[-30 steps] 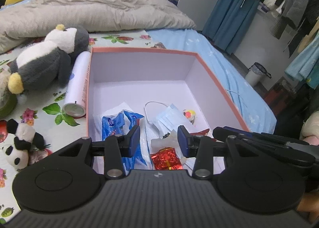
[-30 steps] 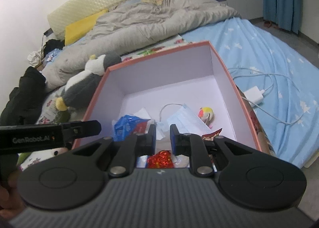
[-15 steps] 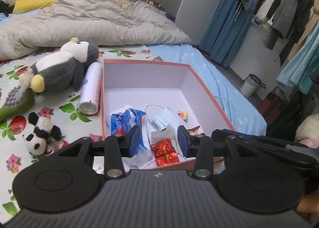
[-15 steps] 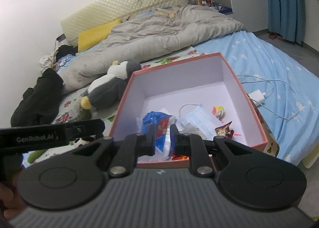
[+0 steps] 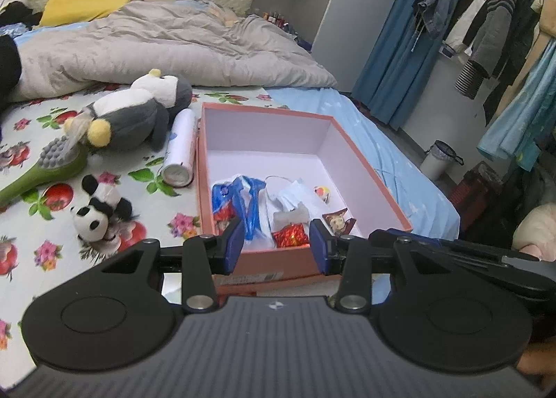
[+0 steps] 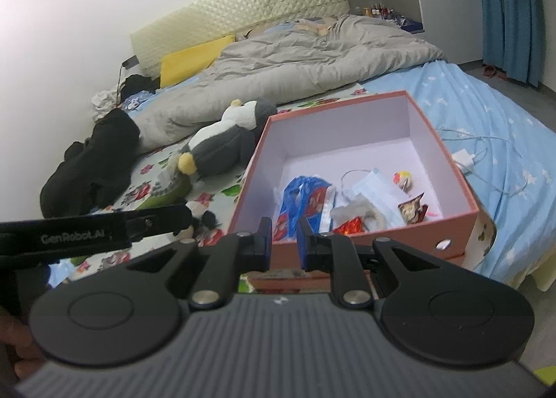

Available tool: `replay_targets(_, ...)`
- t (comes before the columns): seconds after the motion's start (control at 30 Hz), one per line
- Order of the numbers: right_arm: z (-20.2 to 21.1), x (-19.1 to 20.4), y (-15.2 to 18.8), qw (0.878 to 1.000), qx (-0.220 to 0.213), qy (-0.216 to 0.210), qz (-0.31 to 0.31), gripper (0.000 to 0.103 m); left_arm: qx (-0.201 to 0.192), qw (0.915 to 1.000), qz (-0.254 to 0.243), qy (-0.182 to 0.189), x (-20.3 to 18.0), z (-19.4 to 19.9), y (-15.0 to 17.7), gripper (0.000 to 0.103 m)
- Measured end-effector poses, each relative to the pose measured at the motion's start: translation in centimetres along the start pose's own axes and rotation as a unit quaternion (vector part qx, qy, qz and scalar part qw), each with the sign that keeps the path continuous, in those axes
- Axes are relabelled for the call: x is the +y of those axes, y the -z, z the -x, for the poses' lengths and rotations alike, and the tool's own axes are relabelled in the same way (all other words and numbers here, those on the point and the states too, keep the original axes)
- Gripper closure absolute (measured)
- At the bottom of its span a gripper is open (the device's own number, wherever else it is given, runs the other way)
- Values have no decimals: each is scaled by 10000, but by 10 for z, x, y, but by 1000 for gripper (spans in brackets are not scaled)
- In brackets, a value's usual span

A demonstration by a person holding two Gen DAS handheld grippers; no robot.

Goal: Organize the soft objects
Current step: 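Withdraw both tools from the box back toward the pile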

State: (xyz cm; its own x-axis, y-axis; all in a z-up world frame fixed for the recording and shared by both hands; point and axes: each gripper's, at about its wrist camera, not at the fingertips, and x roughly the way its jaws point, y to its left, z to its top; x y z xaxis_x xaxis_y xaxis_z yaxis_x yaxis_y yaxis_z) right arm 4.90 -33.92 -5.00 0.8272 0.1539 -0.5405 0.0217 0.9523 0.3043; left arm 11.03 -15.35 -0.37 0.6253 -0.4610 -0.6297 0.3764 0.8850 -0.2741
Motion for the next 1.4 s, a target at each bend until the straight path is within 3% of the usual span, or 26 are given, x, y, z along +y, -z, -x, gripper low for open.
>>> replay_targets(0.5, 8, 32, 35, 9990, 159, -309, 293, 84, -231, 9988, 235, -367, 28, 47, 37, 56)
replay_targets(0.7, 3, 59, 50, 9968, 190, -593, 497, 84, -386, 9969, 394, -560, 50, 75, 60, 56)
replay_targets(0.8, 2, 77, 58, 9935, 238, -937, 593, 84, -424, 9958, 474, -653, 60, 96, 71, 56)
replay_targets(1.03, -3, 110, 80, 9892, 410, -1085, 897, 84, -566, 9920, 733, -854, 91, 129, 96, 56)
replay_targets(1.2, -17, 124, 93, 9871, 534, -1207, 911, 84, -401, 9905, 793, -1047, 117, 132, 107, 56)
replay_targets(1.4, -59, 135, 96, 9868, 786, -1261, 644, 84, -161, 9904, 343, -1328, 147, 108, 83, 51)
